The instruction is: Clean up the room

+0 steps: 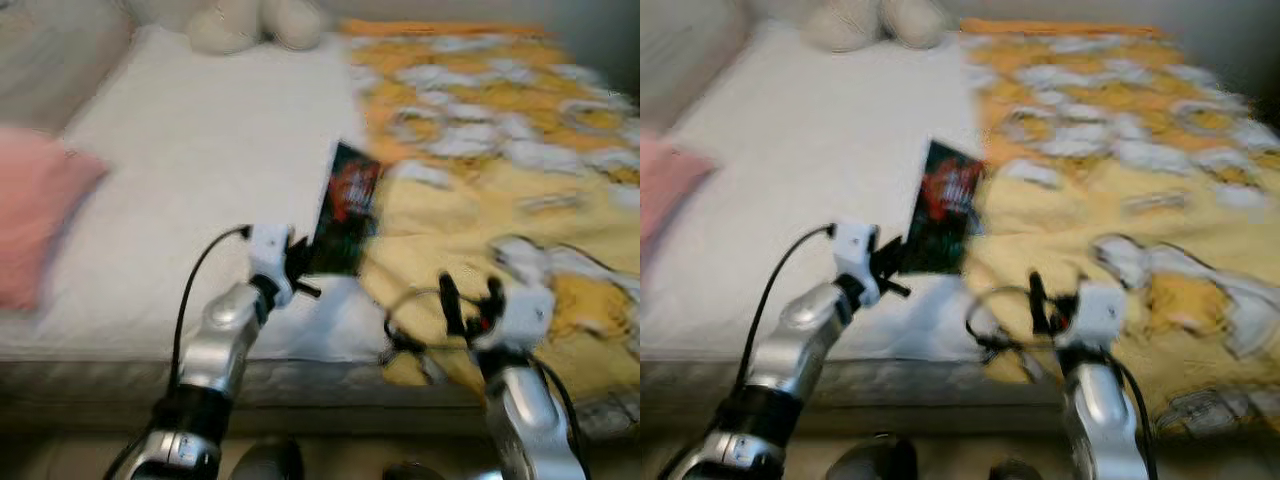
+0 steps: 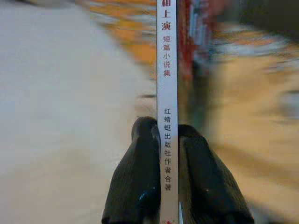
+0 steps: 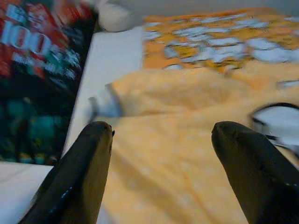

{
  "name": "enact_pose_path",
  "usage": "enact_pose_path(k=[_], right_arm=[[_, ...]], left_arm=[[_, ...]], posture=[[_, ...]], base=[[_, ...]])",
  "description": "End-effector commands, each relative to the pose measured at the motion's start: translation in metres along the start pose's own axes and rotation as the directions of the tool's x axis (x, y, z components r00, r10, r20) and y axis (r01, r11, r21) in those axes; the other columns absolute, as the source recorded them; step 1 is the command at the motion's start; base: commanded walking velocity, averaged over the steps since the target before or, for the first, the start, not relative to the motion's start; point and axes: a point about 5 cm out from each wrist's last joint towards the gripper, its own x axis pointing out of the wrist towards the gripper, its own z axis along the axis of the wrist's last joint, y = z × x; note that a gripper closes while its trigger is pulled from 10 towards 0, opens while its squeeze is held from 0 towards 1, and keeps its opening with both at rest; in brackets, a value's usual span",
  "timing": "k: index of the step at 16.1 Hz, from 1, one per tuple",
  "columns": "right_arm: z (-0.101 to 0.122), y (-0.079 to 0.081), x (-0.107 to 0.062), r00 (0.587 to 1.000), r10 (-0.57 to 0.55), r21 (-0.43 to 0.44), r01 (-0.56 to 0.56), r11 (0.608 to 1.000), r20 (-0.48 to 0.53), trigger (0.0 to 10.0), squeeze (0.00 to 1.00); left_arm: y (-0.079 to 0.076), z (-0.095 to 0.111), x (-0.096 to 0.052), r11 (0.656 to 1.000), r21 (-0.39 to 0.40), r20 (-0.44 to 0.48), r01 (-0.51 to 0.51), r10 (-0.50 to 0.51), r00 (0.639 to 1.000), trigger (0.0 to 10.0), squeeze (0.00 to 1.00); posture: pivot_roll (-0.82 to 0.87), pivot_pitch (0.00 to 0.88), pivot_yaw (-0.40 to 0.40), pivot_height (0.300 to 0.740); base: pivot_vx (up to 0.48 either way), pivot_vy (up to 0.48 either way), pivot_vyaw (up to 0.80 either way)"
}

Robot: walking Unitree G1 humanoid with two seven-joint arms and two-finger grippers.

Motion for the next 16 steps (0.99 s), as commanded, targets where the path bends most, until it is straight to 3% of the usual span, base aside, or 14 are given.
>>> enact_pose_path(k=[1,3,6,8,11,15,16], right_arm=[[0.004,0.0,0.001,1.0,-0.005,-0.011,0.005,1.0,0.019,10.0,0.28],[0.002,-0.002,-0.002,1.0,-0.015,-0.007,0.016,1.0,0.017,10.0,0.31],[-0.002,-0.005,-0.001,0.999,-0.038,-0.002,0.038,0.999,0.014,10.0,0.33],[-0.002,-0.003,0.001,0.999,-0.033,-0.004,0.033,0.999,0.015,10.0,0.36],[-0.003,0.0,0.002,1.0,-0.015,-0.022,0.015,1.0,0.009,10.0,0.35],[-0.003,0.004,0.004,1.0,-0.015,-0.038,0.016,0.999,0.019,10.0,0.29],[-0.003,0.006,0.002,1.0,-0.014,-0.042,0.015,0.999,0.02,10.0,0.29]], left_arm=[[0.02,0.002,-0.005,0.989,0.081,-0.004,-0.12,0.121,0.993,0.0,0.0],[0.033,-0.004,-0.018,0.972,0.166,-0.032,-0.167,0.174,0.984,0.0,0.0],[0.041,-0.015,-0.029,0.965,0.167,-0.073,-0.204,0.219,0.973,0.0,0.0],[0.035,-0.013,-0.025,0.964,0.178,-0.056,-0.198,0.21,0.976,0.0,0.0],[0.029,-0.008,-0.019,0.967,0.188,-0.027,-0.174,0.182,0.983,0.0,0.0],[0.026,0.006,-0.008,0.974,0.197,0.018,-0.109,0.108,0.994,0.0,0.0],[0.023,0.007,-0.004,0.983,0.168,0.019,-0.073,0.071,0.997,0.0,0.0]], posture=[[-0.01,0.013,0.059,0.74],[-0.01,0.016,0.062,0.74],[0.0,0.019,0.061,0.74],[0.0,0.02,0.059,0.74],[-0.01,0.019,0.055,0.74],[-0.02,0.018,0.06,0.74],[-0.03,0.019,0.066,0.74]], base=[[0.0,0.0,0.71],[0.0,0.0,0.67],[0.0,0.0,0.61],[0.0,0.0,0.6],[0.0,0.0,0.59],[0.0,0.0,0.0],[0.0,0.476,0.0]])
